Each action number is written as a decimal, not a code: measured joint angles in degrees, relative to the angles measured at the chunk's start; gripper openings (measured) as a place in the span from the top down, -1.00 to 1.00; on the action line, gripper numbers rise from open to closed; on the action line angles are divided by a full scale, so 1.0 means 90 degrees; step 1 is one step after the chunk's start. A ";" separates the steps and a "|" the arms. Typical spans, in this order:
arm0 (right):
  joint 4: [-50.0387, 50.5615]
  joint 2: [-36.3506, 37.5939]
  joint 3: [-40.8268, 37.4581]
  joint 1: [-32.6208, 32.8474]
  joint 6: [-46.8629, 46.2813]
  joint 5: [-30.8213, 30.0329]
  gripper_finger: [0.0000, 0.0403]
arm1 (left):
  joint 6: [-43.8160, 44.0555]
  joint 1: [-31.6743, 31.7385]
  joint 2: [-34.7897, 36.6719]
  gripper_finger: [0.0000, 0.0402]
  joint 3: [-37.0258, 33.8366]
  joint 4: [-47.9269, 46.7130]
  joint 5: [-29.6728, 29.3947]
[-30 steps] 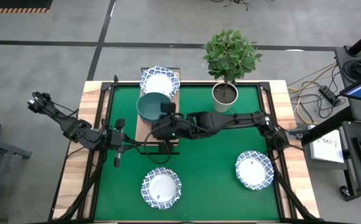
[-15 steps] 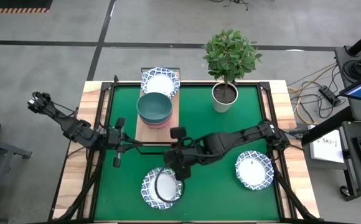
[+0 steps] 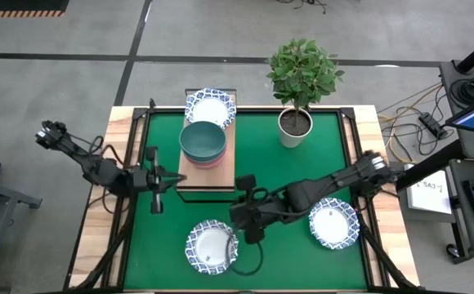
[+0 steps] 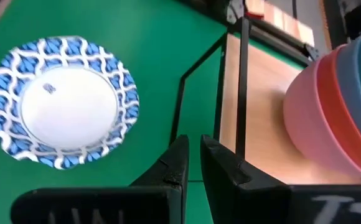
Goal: Place and stack bowls onto a shelf
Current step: Stack the green bowl on top of the blue bowl on the shelf
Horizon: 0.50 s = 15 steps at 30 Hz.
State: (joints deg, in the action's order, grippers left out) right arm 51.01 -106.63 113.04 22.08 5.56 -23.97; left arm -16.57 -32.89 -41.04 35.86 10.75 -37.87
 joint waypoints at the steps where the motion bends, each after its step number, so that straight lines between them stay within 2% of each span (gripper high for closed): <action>1: -0.0318 0.0217 -0.0355 0.0004 0.0001 0.0001 0.84 | -0.0091 0.0047 0.0020 1.00 0.0000 -0.0003 -0.0184; 5: -0.1834 0.1092 -0.1867 0.0012 -0.0001 0.0046 0.84 | -0.0152 0.0431 0.0078 1.00 0.0000 0.0002 -0.0405; 10: -0.3857 0.1945 -0.3727 0.0033 -0.0201 0.0044 0.84 | 0.0132 0.1340 0.0034 1.00 0.0189 0.0045 -0.0375; 12: -0.4488 0.2192 -0.4376 0.0063 -0.0379 0.0048 0.84 | 0.0212 0.1759 -0.0026 1.00 0.0370 -0.0187 -0.0213; 15: -0.5257 0.2462 -0.5128 0.0082 -0.0678 0.0049 0.84 | 0.0562 0.2405 -0.0200 1.00 0.0636 -0.0693 0.0388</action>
State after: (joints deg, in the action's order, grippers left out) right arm 3.70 -84.47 66.89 22.82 -0.54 -23.53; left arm -11.52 -11.25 -42.84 41.58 4.52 -34.37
